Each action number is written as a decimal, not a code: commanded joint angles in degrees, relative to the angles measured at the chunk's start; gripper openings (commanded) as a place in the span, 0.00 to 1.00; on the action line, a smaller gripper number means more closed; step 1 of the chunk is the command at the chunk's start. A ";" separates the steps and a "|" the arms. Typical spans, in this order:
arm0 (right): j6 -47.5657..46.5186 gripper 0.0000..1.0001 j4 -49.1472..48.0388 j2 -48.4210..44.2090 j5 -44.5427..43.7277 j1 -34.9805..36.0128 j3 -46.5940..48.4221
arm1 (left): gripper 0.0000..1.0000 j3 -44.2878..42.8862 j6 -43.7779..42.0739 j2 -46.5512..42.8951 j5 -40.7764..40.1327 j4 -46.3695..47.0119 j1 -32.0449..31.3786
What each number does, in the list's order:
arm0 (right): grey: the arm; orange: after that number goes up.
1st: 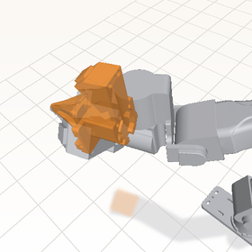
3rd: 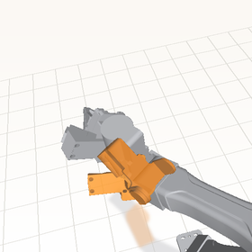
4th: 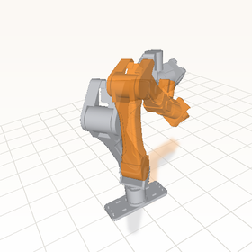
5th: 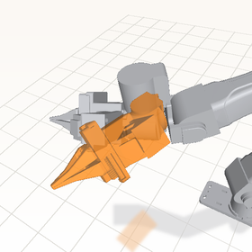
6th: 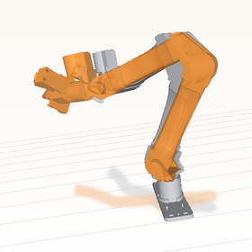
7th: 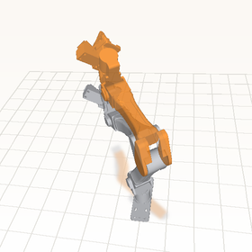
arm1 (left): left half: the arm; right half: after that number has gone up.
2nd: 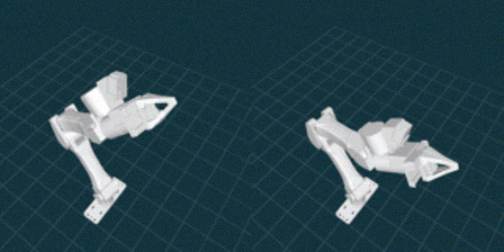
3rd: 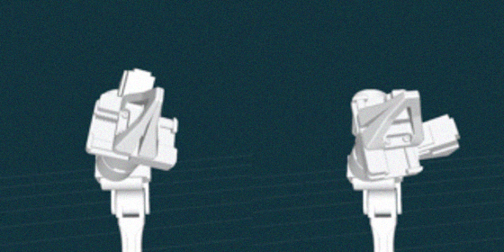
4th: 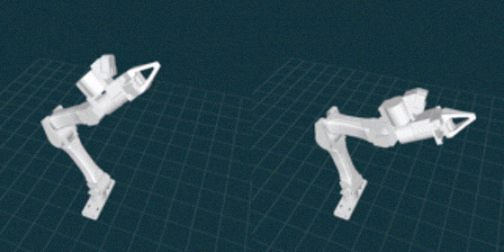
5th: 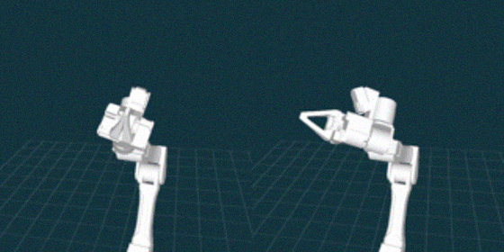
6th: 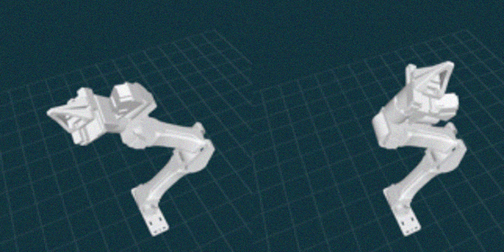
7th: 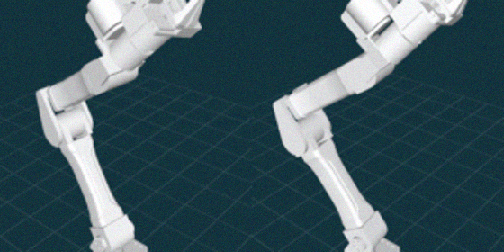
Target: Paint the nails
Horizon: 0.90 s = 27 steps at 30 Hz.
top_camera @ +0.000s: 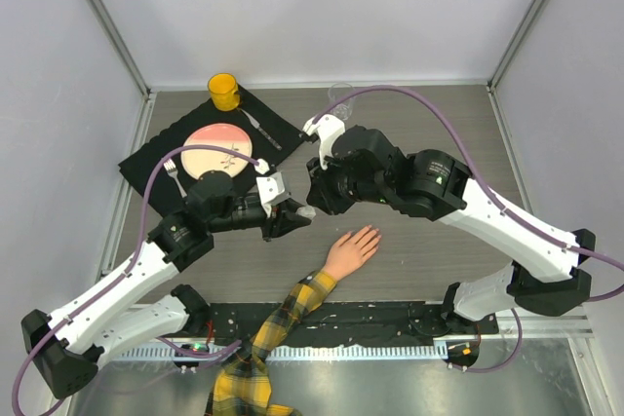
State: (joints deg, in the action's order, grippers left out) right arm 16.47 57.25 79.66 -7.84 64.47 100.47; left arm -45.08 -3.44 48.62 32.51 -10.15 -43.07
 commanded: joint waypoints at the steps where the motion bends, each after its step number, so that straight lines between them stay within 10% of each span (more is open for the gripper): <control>1: 0.32 0.01 -0.83 -0.03 -0.07 0.40 0.17 | 0.00 -1.59 0.10 -0.98 -0.08 1.98 0.09; 27: 0.49 0.01 -2.67 0.59 1.07 0.48 -1.32 | 0.00 -1.50 0.54 -1.69 0.27 2.24 0.09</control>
State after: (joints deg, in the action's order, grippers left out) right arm 16.64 57.28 79.90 -7.79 64.55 99.39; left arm -45.08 -3.42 47.94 32.51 -10.13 -43.07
